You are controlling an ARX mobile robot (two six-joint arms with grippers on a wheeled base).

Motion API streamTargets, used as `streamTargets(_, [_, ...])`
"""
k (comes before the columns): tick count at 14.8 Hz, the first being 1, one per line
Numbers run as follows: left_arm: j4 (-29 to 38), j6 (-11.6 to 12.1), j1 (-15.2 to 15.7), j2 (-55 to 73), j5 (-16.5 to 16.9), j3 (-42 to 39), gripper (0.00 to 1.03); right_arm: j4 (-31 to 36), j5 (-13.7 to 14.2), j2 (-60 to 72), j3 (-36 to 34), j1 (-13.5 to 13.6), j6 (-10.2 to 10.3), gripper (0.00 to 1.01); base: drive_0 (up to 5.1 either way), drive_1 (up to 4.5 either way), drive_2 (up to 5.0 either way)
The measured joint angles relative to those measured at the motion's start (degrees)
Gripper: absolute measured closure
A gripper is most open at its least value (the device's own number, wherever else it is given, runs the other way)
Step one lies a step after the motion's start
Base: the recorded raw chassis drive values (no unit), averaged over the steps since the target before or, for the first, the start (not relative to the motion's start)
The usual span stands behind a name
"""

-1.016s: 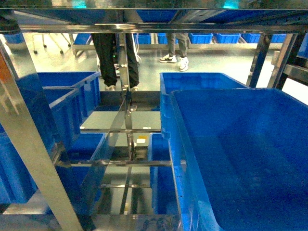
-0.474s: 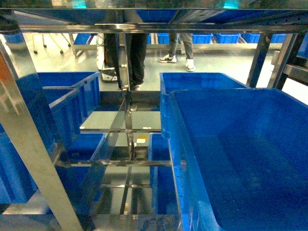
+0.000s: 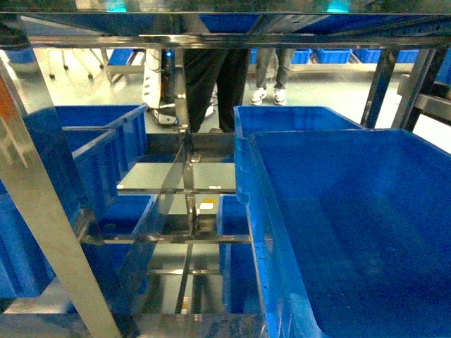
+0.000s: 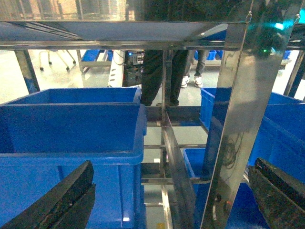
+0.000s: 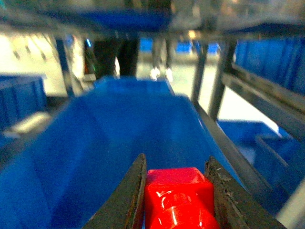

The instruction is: Pick red block from blue box to shelf

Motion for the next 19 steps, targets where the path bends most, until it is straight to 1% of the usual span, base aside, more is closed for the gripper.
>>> streamTargets(1, [0.0,0.0,0.0,0.0,0.0,0.0,0.05,-2.8,1.6,2.1,1.0,0.8,-1.4,0.72,0.0,0.0,0.0])
streamTargets(2, [0.0,0.0,0.0,0.0,0.0,0.0,0.05,-4.6,2.5,7.8,2.6,1.3,-3.7,0.72,0.0,0.0,0.0])
streamTargets(3, [0.0,0.0,0.0,0.0,0.0,0.0,0.05,-2.6,3.0,12.0,3.1,2.1,-4.4,0.72,0.0,0.0,0.0])
streamTargets(4, [0.0,0.0,0.0,0.0,0.0,0.0,0.05,1.8,3.2,17.0,3.8,3.7,-4.4,0.72,0.0,0.0,0.0])
streamTargets(5, [0.0,0.0,0.0,0.0,0.0,0.0,0.05,7.4,3.9,23.3,4.5,5.9,-4.3,0.72,0.0,0.0,0.0])
streamTargets(6, [0.0,0.0,0.0,0.0,0.0,0.0,0.05,15.4,5.0,31.8,5.3,8.0,-4.2,0.72,0.0,0.0,0.0])
streamTargets(7, [0.0,0.0,0.0,0.0,0.0,0.0,0.05,25.2,6.4,42.3,6.6,9.7,-4.4,0.72,0.0,0.0,0.0])
streamTargets(8, [0.0,0.0,0.0,0.0,0.0,0.0,0.05,33.5,8.1,51.5,8.4,10.5,-5.2,0.7,0.0,0.0,0.0])
streamTargets(9, [0.0,0.0,0.0,0.0,0.0,0.0,0.05,42.4,9.9,60.8,9.8,11.8,-6.7,0.57,0.0,0.0,0.0])
streamTargets(10, [0.0,0.0,0.0,0.0,0.0,0.0,0.05,47.6,11.4,67.1,10.5,12.8,-7.4,0.44,0.0,0.0,0.0])
streamTargets(11, [0.0,0.0,0.0,0.0,0.0,0.0,0.05,48.0,12.3,67.8,10.3,13.7,-7.8,0.33,0.0,0.0,0.0])
streamTargets(12, [0.0,0.0,0.0,0.0,0.0,0.0,0.05,46.1,14.9,63.1,9.2,15.7,-9.2,0.21,0.0,0.0,0.0])
streamTargets(13, [0.0,0.0,0.0,0.0,0.0,0.0,0.05,42.5,16.7,55.7,7.5,18.5,-10.2,0.08,0.0,0.0,0.0])
streamTargets(14, [0.0,0.0,0.0,0.0,0.0,0.0,0.05,49.9,15.9,53.0,5.2,18.5,-7.7,0.13,0.0,0.0,0.0])
streamTargets(15, [0.0,0.0,0.0,0.0,-0.1,0.0,0.05,54.0,15.0,52.3,3.7,16.2,-4.3,0.24,0.0,0.0,0.0])
streamTargets(16, [0.0,0.0,0.0,0.0,0.0,0.0,0.05,52.6,13.4,51.2,1.5,13.9,-1.7,0.37,0.0,0.0,0.0])
streamTargets(17, [0.0,0.0,0.0,0.0,0.0,0.0,0.05,49.0,11.4,48.5,-0.6,12.4,-0.5,0.49,0.0,0.0,0.0])
streamTargets(19, [0.0,0.0,0.0,0.0,0.0,0.0,0.05,44.6,8.6,40.8,-0.8,9.6,0.5,0.73,0.0,0.0,0.0])
